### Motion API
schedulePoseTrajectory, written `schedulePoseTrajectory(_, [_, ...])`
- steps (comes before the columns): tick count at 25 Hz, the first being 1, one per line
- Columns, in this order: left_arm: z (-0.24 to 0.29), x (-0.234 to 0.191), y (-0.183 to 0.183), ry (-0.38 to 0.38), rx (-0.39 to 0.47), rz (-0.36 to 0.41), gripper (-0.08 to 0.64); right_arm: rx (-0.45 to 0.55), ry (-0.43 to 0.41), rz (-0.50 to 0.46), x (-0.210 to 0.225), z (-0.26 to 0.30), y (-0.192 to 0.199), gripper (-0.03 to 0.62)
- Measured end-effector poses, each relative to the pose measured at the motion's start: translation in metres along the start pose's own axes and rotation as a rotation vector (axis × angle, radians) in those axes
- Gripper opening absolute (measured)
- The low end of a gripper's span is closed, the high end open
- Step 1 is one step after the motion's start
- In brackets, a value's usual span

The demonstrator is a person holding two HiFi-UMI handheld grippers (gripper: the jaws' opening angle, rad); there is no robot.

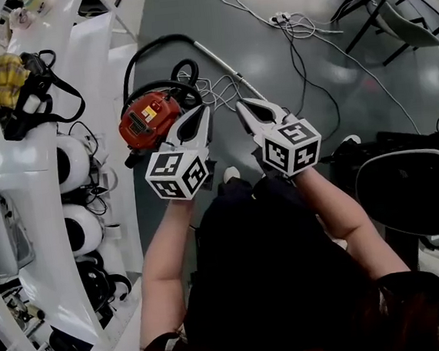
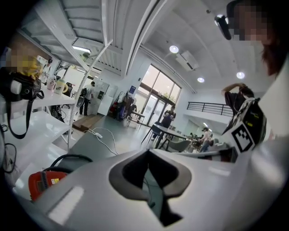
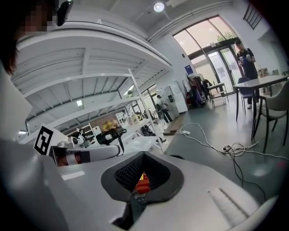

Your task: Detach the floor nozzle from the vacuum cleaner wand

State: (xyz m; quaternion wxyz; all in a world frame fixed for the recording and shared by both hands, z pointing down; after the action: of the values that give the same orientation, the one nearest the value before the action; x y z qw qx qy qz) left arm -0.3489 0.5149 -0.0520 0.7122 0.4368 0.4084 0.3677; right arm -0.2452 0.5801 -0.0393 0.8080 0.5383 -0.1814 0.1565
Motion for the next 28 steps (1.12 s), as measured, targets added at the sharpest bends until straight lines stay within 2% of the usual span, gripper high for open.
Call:
schedulePoseTrajectory(6, [0.015,-0.022,0.002,-0.010,-0.015,-0.023,0.011,-0.010,0.036,0.026,0.013,0.012,-0.003,-0.002])
schedulePoseTrajectory(11, [0.046,-0.031,-0.014,-0.030,-0.019,0.000,0.011,0.005,0.040,0.038,0.041,0.032,-0.028,-0.002])
schedulePoseTrajectory(21, [0.150,-0.054,-0.062,-0.095,0.004,-0.016,0.011,0.007,0.006,0.032,0.126,0.078,-0.104,-0.002])
schedulePoseTrajectory(28, [0.210,-0.052,-0.064,-0.106,-0.040,-0.003,0.011,-0.004,0.029,0.057,0.185,0.092,-0.125,-0.002])
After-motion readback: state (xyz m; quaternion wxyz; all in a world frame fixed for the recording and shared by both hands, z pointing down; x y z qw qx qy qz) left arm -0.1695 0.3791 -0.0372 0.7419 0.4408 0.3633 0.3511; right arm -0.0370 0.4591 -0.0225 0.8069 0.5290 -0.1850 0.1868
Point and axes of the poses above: the fingertips, and each gripper's own axes: z forward along the fingers, x to its right, y out of its underside, the point moved 4 cm from there along -z, backward along the fingers, and after that the axes turned 6 degrees about z, right-handed, at the moved point
